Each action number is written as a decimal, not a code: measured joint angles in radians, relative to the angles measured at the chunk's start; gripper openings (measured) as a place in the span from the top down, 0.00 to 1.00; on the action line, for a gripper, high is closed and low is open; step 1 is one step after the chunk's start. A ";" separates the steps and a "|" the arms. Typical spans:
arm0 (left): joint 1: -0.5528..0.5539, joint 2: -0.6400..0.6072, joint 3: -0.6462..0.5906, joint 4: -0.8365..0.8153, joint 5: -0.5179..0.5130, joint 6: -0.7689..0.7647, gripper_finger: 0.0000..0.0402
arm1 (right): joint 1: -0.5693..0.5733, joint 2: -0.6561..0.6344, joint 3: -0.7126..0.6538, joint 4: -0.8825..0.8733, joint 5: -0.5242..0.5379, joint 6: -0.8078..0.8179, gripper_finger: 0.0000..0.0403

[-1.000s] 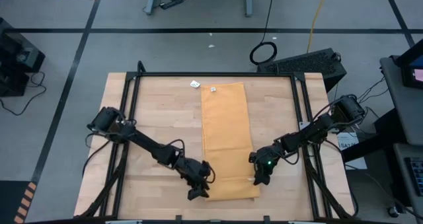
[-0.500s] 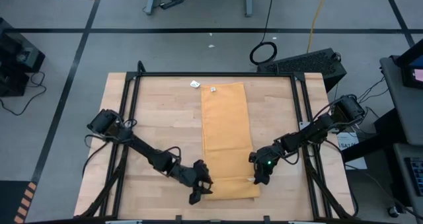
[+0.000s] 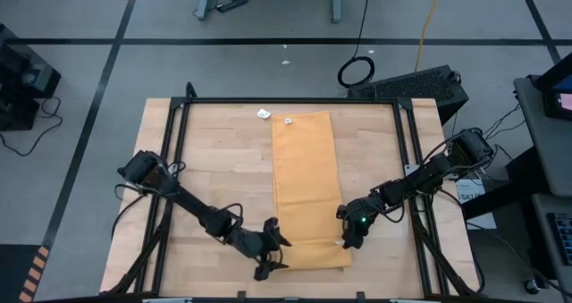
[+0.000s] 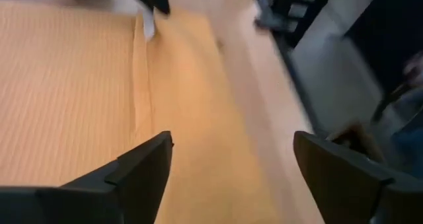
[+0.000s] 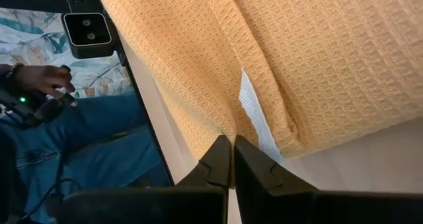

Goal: Roll towel into tight, uniform cylinder
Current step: Roll the orange towel

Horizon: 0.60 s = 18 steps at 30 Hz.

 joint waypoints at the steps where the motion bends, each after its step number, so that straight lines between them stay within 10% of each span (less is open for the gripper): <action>1: -0.007 0.009 0.000 -0.006 -0.006 0.021 0.20 | 0.000 0.000 0.000 -0.003 0.002 0.009 0.99; 8: -0.072 0.025 -0.001 0.006 -0.198 0.217 0.19 | 0.000 0.000 0.000 -0.004 0.053 0.074 0.99; 18: -0.076 0.136 0.026 0.145 -0.134 0.143 0.19 | 0.000 -0.001 0.000 -0.013 0.079 0.116 0.99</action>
